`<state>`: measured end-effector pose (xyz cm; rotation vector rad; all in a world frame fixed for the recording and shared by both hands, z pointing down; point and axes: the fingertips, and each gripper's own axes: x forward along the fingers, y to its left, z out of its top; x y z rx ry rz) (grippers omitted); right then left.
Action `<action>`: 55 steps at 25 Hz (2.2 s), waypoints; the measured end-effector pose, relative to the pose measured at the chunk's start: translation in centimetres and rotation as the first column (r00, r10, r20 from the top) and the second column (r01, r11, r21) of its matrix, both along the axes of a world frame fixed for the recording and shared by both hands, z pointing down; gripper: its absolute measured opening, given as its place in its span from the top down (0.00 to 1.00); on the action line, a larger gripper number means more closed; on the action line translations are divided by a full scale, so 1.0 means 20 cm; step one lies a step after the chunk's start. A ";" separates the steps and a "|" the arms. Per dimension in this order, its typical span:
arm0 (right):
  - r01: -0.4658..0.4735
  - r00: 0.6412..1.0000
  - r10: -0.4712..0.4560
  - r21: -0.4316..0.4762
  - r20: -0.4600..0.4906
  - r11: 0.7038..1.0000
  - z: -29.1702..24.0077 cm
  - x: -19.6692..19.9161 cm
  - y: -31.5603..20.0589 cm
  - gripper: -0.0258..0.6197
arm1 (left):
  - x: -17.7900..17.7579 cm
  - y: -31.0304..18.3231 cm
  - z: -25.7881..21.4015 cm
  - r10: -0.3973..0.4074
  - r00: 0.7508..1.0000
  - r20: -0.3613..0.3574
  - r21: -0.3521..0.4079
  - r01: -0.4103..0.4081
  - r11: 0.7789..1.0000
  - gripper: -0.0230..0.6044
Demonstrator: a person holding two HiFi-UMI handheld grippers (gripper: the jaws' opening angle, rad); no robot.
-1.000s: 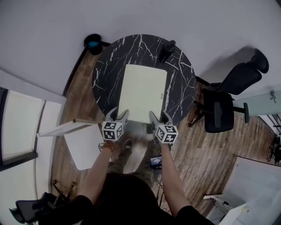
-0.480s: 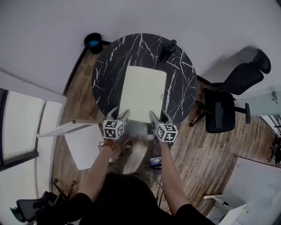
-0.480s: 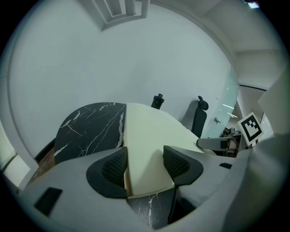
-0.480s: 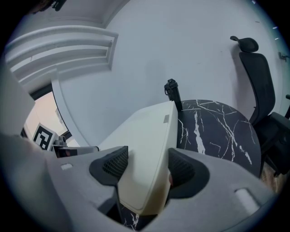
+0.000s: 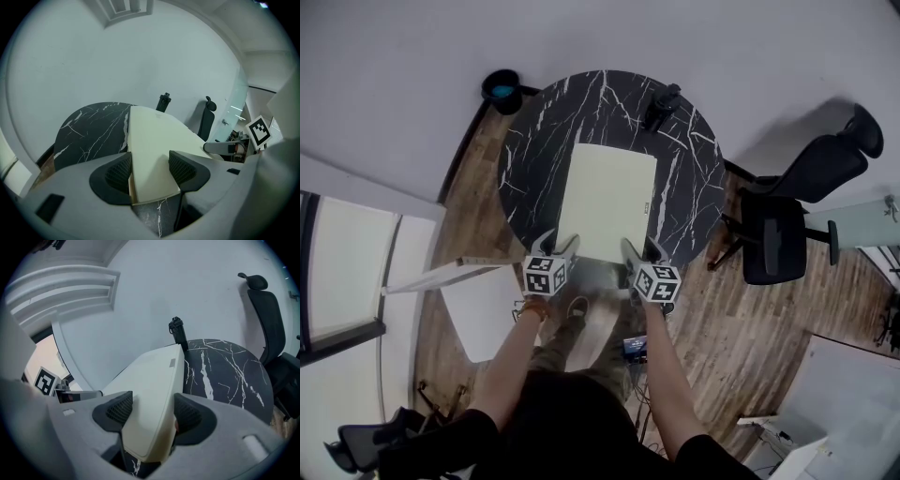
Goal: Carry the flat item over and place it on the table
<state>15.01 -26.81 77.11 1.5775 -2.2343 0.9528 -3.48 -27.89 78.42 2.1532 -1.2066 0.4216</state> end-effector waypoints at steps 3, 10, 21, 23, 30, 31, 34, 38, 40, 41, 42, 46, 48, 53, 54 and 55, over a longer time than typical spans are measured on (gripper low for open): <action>0.002 1.000 -0.002 -0.011 -0.001 1.000 0.02 0.00 0.00 0.53 | 0.00 0.00 0.03 0.003 1.000 0.000 -0.012 -0.003 1.000 0.56; -0.001 1.000 0.002 -0.037 0.008 0.999 0.07 0.01 0.00 0.53 | 0.01 0.00 0.07 0.013 1.000 0.005 -0.036 -0.012 0.999 0.56; 0.008 1.000 -0.008 -0.086 0.003 0.996 0.15 0.01 0.02 0.53 | 0.01 0.01 0.14 0.037 0.999 0.037 -0.076 -0.034 0.997 0.56; 0.006 1.000 -0.005 -0.095 0.004 0.995 0.17 0.01 0.02 0.53 | 0.02 0.00 0.14 0.042 0.998 0.050 -0.074 -0.038 0.997 0.56; 0.024 0.997 -0.031 -0.098 -0.073 0.995 0.18 0.02 0.02 0.52 | 0.02 0.00 0.13 0.056 0.996 0.075 -0.044 -0.052 0.998 0.55; 0.026 0.995 -0.034 -0.088 -0.089 0.996 0.17 0.02 0.02 0.52 | 0.02 0.00 0.12 0.061 0.994 0.085 -0.034 -0.058 0.998 0.55; 0.015 0.994 -0.021 -0.055 -0.110 0.998 0.11 0.04 -0.01 0.52 | 0.03 0.00 0.08 0.094 0.986 0.140 0.018 -0.098 0.995 0.55; 0.012 0.993 -0.013 -0.004 -0.117 1.000 0.01 0.03 -0.03 0.52 | 0.02 -0.01 -0.02 0.088 0.984 0.154 0.084 -0.102 0.991 0.55; 0.008 0.994 -0.006 0.022 -0.109 1.000 -0.05 0.01 -0.04 0.52 | 0.02 -0.02 -0.08 0.085 0.984 0.157 0.118 -0.104 0.988 0.55; 0.006 0.995 -0.003 0.033 -0.101 0.999 -0.07 0.00 -0.03 0.52 | 0.02 -0.02 -0.11 0.083 0.984 0.159 0.133 -0.104 0.986 0.55; 0.005 0.996 -0.001 0.042 -0.091 0.999 -0.10 -0.01 -0.03 0.52 | 0.03 -0.02 -0.14 0.080 0.984 0.158 0.147 -0.104 0.984 0.55; 0.015 0.996 -0.008 0.079 -0.083 0.997 -0.20 -0.06 0.02 0.54 | 0.06 0.00 -0.27 0.095 0.985 0.142 0.202 -0.123 0.972 0.56; 0.022 0.995 -0.012 0.105 -0.095 0.994 -0.25 -0.07 0.02 0.58 | 0.08 -0.01 -0.34 0.108 0.984 0.141 0.236 -0.139 0.962 0.58; 0.034 0.993 -0.016 0.155 -0.116 0.987 -0.37 -0.08 0.06 0.59 | 0.12 0.01 -0.47 0.117 0.983 0.138 0.290 -0.154 0.945 0.61; 0.036 0.993 -0.016 0.162 -0.121 0.986 -0.40 -0.08 0.07 0.59 | 0.12 0.02 -0.49 0.116 0.983 0.141 0.298 -0.154 0.942 0.63; 0.036 0.992 -0.015 0.171 -0.126 0.985 -0.42 -0.08 0.08 0.60 | 0.13 0.02 -0.51 0.114 0.983 0.145 0.307 -0.155 0.939 0.66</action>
